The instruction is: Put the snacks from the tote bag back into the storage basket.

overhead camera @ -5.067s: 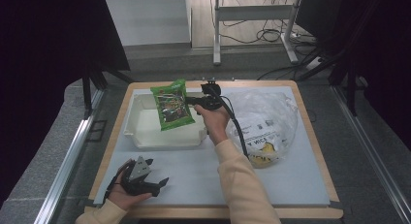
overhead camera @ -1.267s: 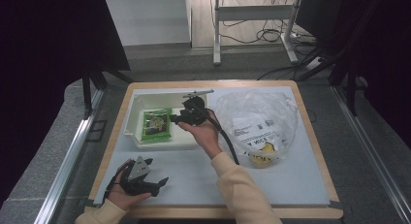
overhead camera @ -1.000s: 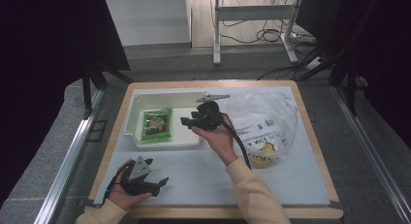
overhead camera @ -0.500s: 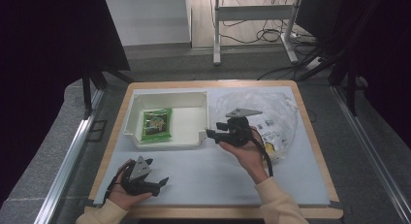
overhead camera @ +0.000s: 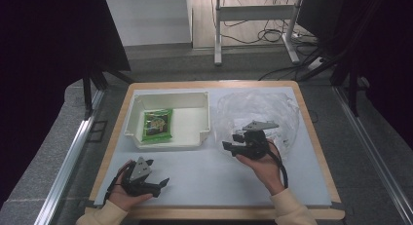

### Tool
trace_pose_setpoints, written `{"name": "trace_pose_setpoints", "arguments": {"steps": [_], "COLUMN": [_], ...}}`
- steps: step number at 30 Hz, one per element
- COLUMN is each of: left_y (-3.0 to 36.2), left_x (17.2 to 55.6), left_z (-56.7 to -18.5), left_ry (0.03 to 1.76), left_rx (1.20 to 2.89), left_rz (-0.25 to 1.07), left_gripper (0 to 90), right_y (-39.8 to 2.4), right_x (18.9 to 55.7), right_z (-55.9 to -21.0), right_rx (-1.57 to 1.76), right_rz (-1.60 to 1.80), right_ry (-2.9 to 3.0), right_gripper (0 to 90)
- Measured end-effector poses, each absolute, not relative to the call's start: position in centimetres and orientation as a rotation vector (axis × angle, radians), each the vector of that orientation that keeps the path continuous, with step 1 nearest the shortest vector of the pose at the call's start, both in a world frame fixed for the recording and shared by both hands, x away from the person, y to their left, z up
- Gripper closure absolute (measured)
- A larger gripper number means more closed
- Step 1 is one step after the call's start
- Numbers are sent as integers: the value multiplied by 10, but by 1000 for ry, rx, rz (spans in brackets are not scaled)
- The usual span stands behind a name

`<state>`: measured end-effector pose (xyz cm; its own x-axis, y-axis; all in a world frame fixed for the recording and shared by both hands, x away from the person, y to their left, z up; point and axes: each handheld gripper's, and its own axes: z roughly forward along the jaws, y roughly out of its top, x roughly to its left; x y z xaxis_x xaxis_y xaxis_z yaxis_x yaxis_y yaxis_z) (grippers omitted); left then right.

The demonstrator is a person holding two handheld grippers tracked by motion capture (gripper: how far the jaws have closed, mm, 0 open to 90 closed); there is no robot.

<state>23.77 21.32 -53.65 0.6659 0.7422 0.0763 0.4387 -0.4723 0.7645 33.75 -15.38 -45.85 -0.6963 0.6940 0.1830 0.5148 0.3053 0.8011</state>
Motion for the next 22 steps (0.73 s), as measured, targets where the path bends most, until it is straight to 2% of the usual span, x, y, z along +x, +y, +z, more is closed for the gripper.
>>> {"name": "trace_pose_setpoints", "arguments": {"steps": [22], "left_y": [215], "left_x": [238], "left_z": [-536], "left_ry": [905], "left_rx": [2141], "left_rz": [525], "left_gripper": [126], "right_y": [-163], "right_x": [331], "right_z": [-459], "right_rx": [1100], "right_rz": [1350], "right_ry": [2359], "right_gripper": [457]}}
